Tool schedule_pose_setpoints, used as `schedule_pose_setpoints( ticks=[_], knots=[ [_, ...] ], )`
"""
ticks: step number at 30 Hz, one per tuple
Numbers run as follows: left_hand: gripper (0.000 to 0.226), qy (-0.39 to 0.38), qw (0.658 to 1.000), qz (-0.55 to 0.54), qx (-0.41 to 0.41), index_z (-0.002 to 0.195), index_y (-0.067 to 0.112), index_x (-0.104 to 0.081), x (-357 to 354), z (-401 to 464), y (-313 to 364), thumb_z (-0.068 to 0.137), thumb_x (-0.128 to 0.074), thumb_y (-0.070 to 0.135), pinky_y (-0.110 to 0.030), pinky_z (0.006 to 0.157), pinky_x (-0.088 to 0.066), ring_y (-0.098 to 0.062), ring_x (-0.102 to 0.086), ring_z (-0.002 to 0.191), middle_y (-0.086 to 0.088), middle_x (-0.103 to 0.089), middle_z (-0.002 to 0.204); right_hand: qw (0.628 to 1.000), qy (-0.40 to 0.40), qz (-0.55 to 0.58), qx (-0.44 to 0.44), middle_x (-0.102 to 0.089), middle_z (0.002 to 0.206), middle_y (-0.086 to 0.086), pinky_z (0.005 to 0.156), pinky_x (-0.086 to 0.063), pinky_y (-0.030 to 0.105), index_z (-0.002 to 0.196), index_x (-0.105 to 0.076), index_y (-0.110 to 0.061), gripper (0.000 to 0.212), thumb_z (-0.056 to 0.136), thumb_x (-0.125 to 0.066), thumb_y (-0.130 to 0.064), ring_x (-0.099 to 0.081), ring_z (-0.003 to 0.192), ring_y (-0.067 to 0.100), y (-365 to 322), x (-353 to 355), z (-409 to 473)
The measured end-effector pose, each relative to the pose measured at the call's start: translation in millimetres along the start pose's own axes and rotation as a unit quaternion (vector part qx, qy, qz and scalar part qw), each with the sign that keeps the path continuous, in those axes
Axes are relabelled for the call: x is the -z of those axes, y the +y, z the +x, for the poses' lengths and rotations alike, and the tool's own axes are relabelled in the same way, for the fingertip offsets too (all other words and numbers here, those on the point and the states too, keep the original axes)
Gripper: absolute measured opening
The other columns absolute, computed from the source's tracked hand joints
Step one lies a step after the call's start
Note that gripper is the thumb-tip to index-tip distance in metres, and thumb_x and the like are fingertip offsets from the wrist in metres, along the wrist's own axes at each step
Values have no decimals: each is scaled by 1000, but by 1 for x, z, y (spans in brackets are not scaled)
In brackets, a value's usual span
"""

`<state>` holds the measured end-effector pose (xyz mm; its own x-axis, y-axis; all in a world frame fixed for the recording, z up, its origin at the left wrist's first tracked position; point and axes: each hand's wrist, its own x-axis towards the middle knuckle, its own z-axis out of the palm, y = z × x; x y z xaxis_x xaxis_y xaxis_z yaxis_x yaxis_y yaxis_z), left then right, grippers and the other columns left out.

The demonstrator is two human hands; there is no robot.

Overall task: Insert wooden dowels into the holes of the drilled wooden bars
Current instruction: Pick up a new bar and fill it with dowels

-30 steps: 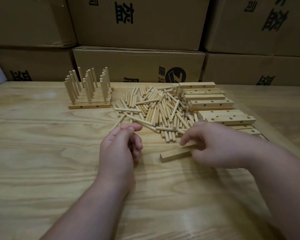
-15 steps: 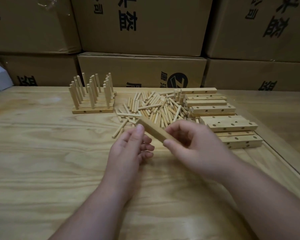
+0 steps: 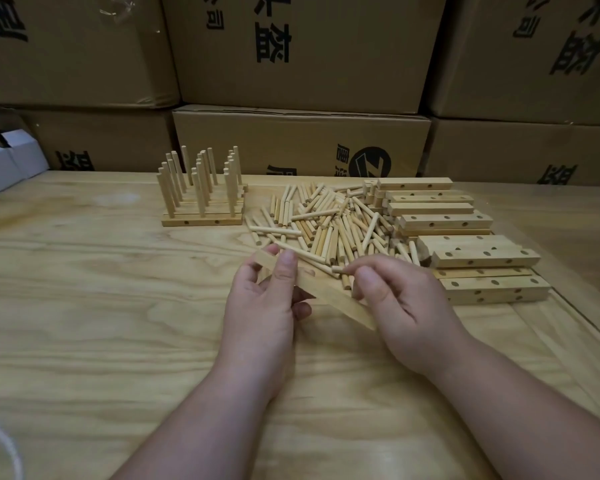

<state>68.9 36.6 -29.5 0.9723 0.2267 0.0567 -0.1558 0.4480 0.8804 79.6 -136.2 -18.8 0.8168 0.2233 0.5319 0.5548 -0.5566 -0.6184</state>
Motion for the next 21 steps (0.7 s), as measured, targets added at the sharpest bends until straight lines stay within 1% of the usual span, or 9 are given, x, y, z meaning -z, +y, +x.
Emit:
schedule_pose_setpoints(
  ticks=[4, 6, 8, 10, 13, 15, 17, 19, 21],
  knots=[
    [55, 17, 1000, -21, -12, 121, 30, -60, 1, 2, 1, 73, -75, 52, -23, 53, -51, -12, -68, 69, -4, -77, 91, 997, -43, 50, 46, -63, 76, -10, 58, -49, 39, 116, -64, -30, 31, 90, -56, -45, -61, 62, 18, -11, -6, -6],
    [57, 27, 999, -34, -24, 127, 41, -53, 1, 2, 1, 74, -73, 49, -23, 53, -52, -11, -69, 69, -4, -77, 90, 995, -13, 70, 71, -61, 72, -6, 55, -48, 43, 115, -62, -33, 27, 89, -60, -38, -59, 56, 23, -16, -10, -8],
    [49, 33, 998, -23, -40, 127, 52, -49, 0, 0, 1, 82, -67, 48, -24, 56, -53, -11, -69, 73, -2, -78, 95, 992, 33, 97, 67, -65, 76, -3, 57, -49, 44, 110, -63, -35, 22, 87, -61, -37, -61, 60, 27, -22, -13, -8],
    [40, 49, 996, 18, -65, 122, 64, -47, -2, -3, 2, 96, -63, 38, -22, 63, -55, -7, -69, 85, 5, -74, 107, 988, 89, 116, 59, -68, 81, -3, 59, -52, 41, 101, -65, -32, 15, 87, -63, -36, -64, 65, 23, -26, -13, -7],
    [68, 31, 985, 132, -104, 111, 77, -45, -4, -7, 1, 97, -64, 14, -17, 73, -55, 0, -60, 112, 18, -53, 131, 979, 161, 114, 54, -66, 68, -3, 51, -52, 24, 92, -69, -24, 8, 87, -72, -30, -64, 60, 14, -26, -10, -4],
    [63, -8, 952, 256, -168, 107, 71, -57, -5, -12, 0, 93, -69, 11, -22, 89, -54, 3, -52, 123, 23, -48, 136, 975, 186, 111, 46, -65, 66, -7, 51, -47, 14, 90, -71, -18, 11, 86, -76, -27, -63, 57, 9, -26, -9, -3],
    [42, -59, 914, 334, -223, 105, 57, -67, -5, -14, -1, 88, -72, 19, -32, 103, -49, -4, -55, 125, 22, -58, 130, 974, 183, 126, 52, -66, 68, -10, 54, -45, 11, 91, -72, -16, 14, 85, -77, -27, -63, 59, 5, -28, -10, -3],
    [33, -91, 911, 329, -230, 105, 50, -69, -4, -16, -2, 86, -76, 23, -22, 97, -50, -3, -63, 113, 19, -69, 113, 970, 161, 169, 63, -70, 74, -9, 56, -51, 15, 98, -70, -21, 19, 87, -76, -35, -67, 65, 7, -31, -11, -4],
    [30, -84, 927, 306, -201, 110, 42, -71, -3, -14, -3, 89, -77, 21, -11, 86, -48, 2, -66, 103, 21, -73, 104, 967, 145, 204, 52, -71, 78, -2, 58, -55, 24, 107, -67, -24, 27, 92, -65, -46, -68, 67, 14, -31, -9, -4]
  ],
)
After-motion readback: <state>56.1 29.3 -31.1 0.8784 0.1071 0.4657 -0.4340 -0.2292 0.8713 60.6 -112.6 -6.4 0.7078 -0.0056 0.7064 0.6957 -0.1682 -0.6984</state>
